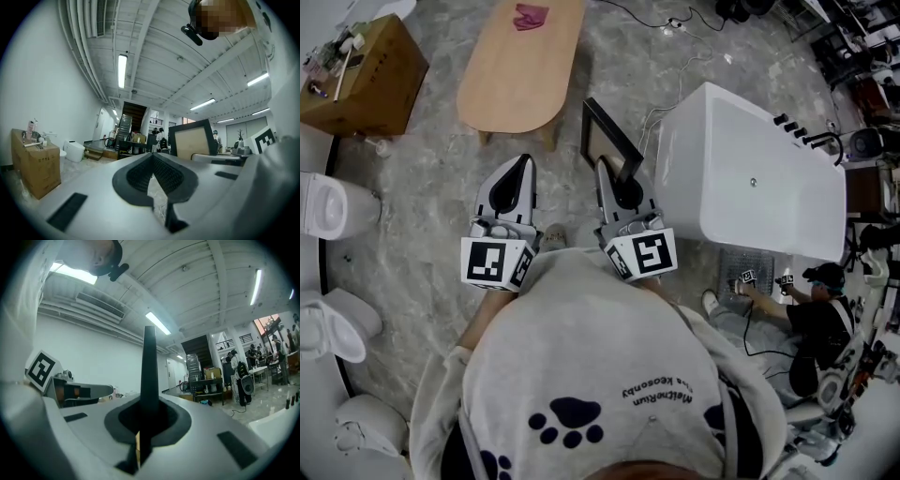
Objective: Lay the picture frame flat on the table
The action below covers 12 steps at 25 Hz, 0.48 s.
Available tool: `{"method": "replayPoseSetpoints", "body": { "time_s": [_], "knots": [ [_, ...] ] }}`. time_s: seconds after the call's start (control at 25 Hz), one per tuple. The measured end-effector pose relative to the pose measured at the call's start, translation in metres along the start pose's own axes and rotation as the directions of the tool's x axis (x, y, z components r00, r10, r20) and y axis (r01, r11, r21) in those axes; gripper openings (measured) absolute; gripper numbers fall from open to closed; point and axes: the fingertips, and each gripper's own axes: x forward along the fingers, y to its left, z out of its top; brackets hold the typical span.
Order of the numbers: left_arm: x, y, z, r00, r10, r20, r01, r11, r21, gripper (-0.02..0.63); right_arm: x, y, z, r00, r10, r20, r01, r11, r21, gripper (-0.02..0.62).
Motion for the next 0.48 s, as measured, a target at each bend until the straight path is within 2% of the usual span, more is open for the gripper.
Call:
{"method": "replayPoseSetpoints", "body": {
  "time_s": [0.24, 0.48],
  "knots": [
    [0.02, 0.009, -0.014, 0.999, 0.013, -0.034, -0.014, 0.999, -0.031, 0.009, 0.02, -0.015, -0.012, 0.999, 0.015, -0.037, -0.014, 1.0, 0.018, 0.017],
    [0.057, 0.018, -0.014, 0.997, 0.067, -0.04, -0.068, 0.997, -0.029, 0.009, 0.054, -0.042, -0.014, 0.995, 0.085, -0.042, -0.083, 0.996, 0.034, 0.017]
  ]
}}
